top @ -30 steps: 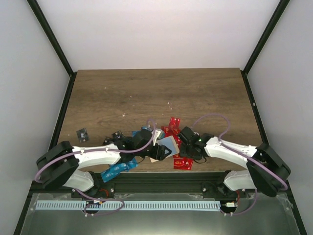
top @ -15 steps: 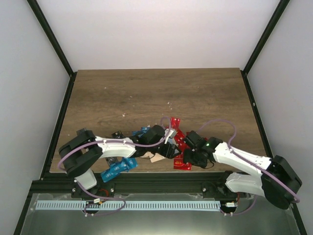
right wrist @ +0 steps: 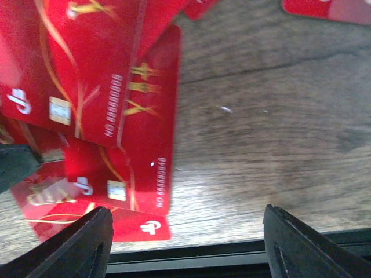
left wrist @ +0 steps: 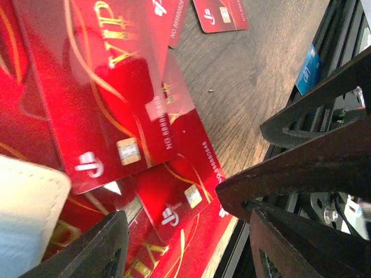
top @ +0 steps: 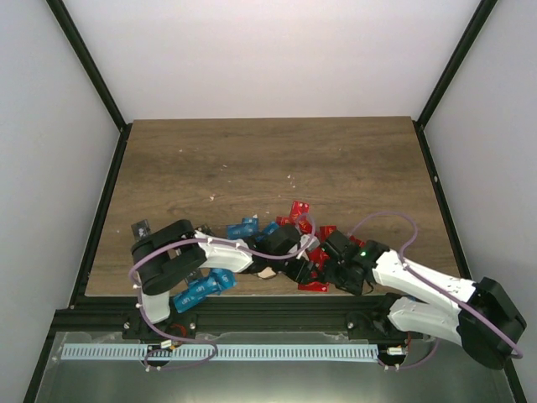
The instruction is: Put the credit cards into the card holder
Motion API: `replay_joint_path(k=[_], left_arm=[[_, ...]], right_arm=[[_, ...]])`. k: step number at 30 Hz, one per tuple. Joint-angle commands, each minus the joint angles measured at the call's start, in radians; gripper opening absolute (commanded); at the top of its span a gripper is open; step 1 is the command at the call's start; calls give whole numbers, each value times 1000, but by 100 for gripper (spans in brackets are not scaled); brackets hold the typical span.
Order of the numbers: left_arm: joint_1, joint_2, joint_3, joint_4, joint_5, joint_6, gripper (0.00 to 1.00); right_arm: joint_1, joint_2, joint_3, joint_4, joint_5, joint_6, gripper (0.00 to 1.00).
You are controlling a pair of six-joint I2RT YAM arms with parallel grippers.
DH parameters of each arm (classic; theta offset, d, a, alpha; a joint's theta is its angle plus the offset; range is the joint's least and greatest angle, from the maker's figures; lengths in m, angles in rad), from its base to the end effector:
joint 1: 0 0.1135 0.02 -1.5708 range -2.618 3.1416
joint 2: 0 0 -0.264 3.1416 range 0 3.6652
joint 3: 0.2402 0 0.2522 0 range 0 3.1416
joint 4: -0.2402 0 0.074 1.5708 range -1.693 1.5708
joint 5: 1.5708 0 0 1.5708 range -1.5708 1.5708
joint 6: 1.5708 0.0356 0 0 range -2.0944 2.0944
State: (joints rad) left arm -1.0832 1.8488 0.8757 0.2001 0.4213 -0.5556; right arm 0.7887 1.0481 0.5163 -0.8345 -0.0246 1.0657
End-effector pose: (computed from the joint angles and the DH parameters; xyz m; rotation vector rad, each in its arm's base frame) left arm 0.1540 -0.3214 0.1243 0.9165 2.4824 -1.1964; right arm 0.1065 0.1085 0.1624 0.4141 2.9981 0.2708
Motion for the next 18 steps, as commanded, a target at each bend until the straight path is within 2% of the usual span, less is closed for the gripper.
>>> replay_joint_path(k=[1,4,8,11,14,18], left_arm=[[-23,54,44,12,19,21,59],[-38,76,53,10,16,18,59],[-59,76,26,13,11,-2,58],[-87,55,-11,15,1,-22,58],[-110,35,-66,48,-14,-59,58],[-134,16,-118,100,-26,-106,58]], right_arm=[[4,-19,-28,-1,20,51,72],[5,-2,-50,64,-26,32,70],[9,8,-118,230,-216,-19,61],[34,4,-167,312,-336,-21,60],[50,15,-162,300,-374,-24,60],[55,38,-136,221,-354,-13,60]])
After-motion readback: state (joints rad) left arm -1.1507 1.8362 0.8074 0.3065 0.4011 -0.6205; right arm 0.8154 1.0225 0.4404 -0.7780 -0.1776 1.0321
